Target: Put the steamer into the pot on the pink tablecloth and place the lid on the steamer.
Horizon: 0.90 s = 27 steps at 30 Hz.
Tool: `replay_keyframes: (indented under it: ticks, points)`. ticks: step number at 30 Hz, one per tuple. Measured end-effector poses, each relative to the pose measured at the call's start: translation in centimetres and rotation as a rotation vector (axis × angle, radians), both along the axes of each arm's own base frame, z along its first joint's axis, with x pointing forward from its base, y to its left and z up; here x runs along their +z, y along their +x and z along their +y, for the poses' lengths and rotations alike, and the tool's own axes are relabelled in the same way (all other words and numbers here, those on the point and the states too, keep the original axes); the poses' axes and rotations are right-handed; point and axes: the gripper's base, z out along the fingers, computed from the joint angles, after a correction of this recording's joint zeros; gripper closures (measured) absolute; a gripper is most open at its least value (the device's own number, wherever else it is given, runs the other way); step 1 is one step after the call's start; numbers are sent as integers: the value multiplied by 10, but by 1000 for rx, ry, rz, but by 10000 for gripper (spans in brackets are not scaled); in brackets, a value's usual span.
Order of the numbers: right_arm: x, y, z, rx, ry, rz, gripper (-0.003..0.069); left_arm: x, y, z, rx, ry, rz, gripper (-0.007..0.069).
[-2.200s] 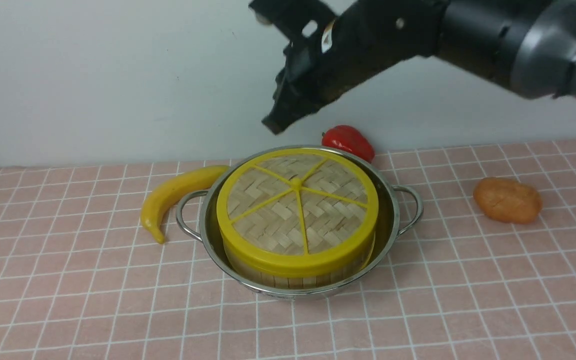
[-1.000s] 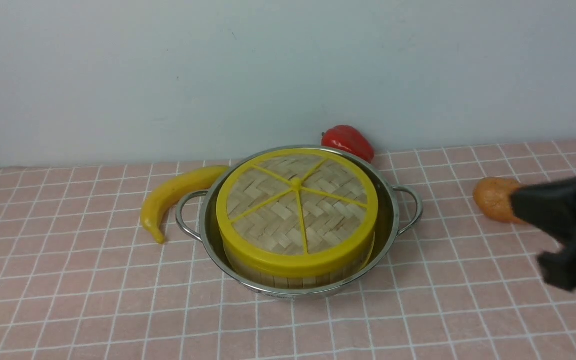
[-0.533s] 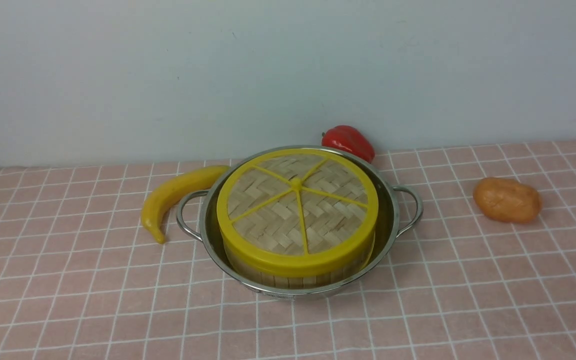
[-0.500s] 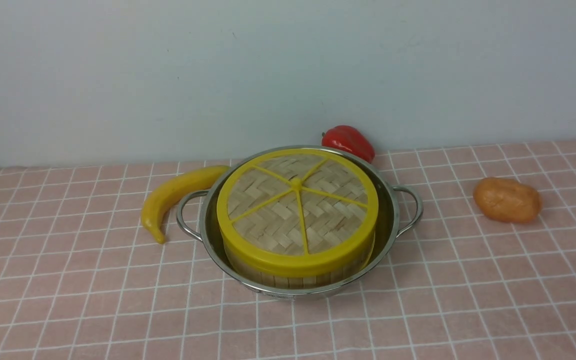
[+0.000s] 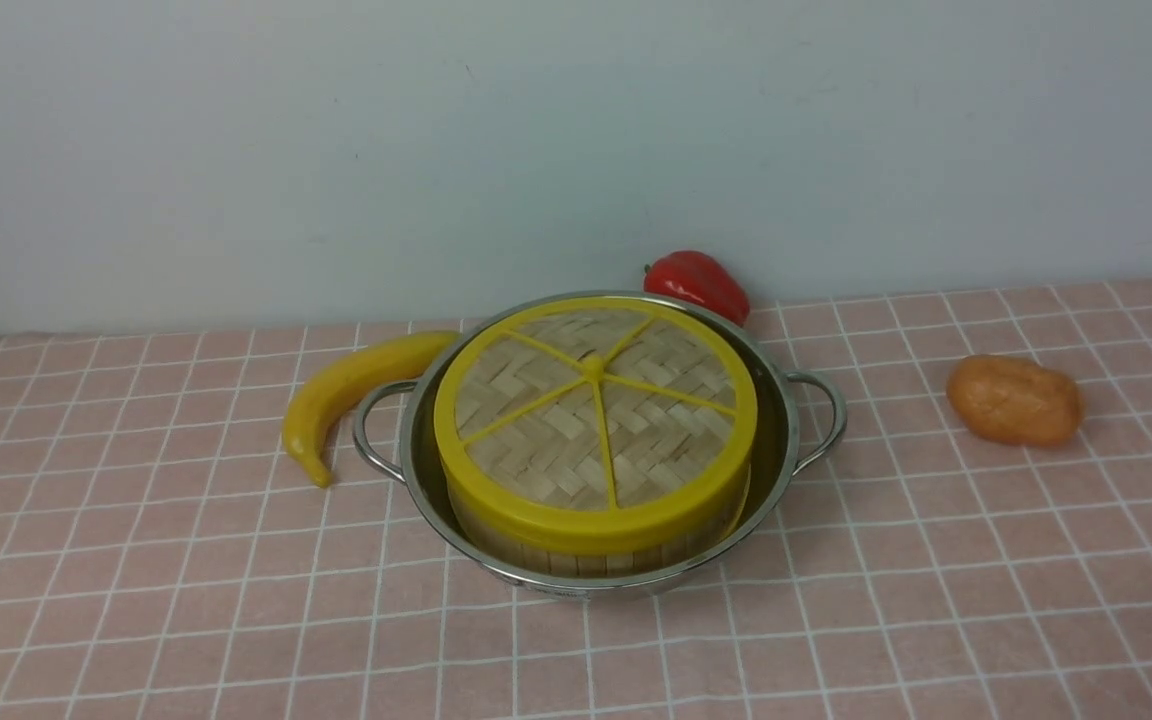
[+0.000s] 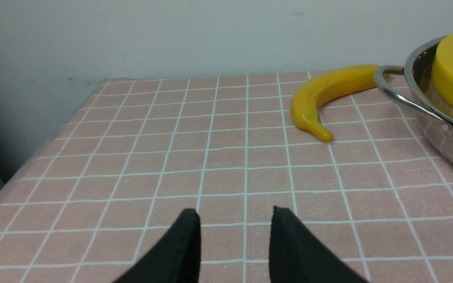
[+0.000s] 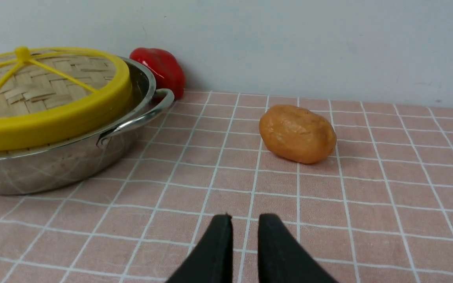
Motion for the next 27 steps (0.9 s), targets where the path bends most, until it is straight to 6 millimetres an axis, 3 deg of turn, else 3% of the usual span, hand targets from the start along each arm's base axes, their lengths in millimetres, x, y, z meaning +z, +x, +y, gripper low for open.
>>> replay_keyframes:
  ticks: [27]
  points:
    - [0,0,0,-3,15,-6,440,0,0,0,0,0,0,382]
